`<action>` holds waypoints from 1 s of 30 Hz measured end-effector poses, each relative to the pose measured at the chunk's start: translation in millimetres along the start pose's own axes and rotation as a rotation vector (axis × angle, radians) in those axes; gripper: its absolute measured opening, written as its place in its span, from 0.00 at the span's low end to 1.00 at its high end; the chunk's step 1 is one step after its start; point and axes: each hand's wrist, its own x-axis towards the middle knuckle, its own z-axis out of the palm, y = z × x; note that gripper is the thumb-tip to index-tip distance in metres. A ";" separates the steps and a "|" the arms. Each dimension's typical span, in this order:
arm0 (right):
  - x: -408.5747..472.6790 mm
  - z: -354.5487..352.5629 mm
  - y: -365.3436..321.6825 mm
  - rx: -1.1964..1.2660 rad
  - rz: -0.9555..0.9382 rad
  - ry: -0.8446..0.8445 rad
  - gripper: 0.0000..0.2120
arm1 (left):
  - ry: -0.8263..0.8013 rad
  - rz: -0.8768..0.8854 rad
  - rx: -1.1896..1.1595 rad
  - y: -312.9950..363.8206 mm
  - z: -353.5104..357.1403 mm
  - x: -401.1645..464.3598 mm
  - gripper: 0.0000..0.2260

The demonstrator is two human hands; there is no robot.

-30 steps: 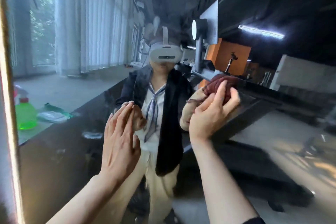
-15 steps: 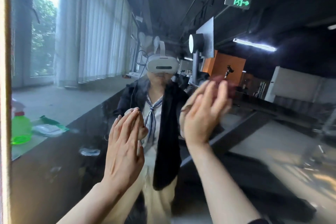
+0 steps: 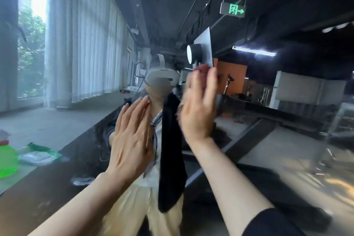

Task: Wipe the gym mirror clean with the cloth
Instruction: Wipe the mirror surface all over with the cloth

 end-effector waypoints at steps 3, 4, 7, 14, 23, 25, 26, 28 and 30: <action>-23.8 2.3 -24.5 0.024 -0.362 -0.163 0.17 | 0.018 -0.024 0.013 -5.2 -1.1 9.2 0.24; -28.7 -2.9 -18.1 0.029 -0.436 -0.207 0.18 | 0.011 -0.021 0.023 -6.4 -1.3 10.9 0.25; -18.4 -20.9 20.8 -0.023 -0.313 -0.142 0.20 | -0.016 0.020 0.055 -10.9 -3.9 17.1 0.24; 52.2 9.8 -1.8 -0.022 0.100 0.107 0.16 | -0.041 0.049 0.141 -29.3 -19.7 33.1 0.29; 23.3 -2.4 5.1 0.023 -0.266 -0.116 0.19 | -0.048 0.038 0.154 -36.3 -32.6 49.7 0.29; 56.6 -4.5 21.1 -0.028 0.032 0.058 0.15 | -0.056 0.048 0.185 -48.8 -40.8 56.6 0.30; 75.2 -0.2 18.8 -0.047 0.137 0.121 0.16 | -0.059 0.053 0.200 -55.2 -44.5 60.0 0.31; 100.2 19.6 -1.8 -0.052 0.163 0.151 0.17 | -0.057 0.059 0.217 -65.4 -49.8 66.8 0.31; 102.1 45.8 -37.6 0.003 0.023 0.055 0.21 | -0.037 0.039 0.213 -71.4 -53.3 74.0 0.32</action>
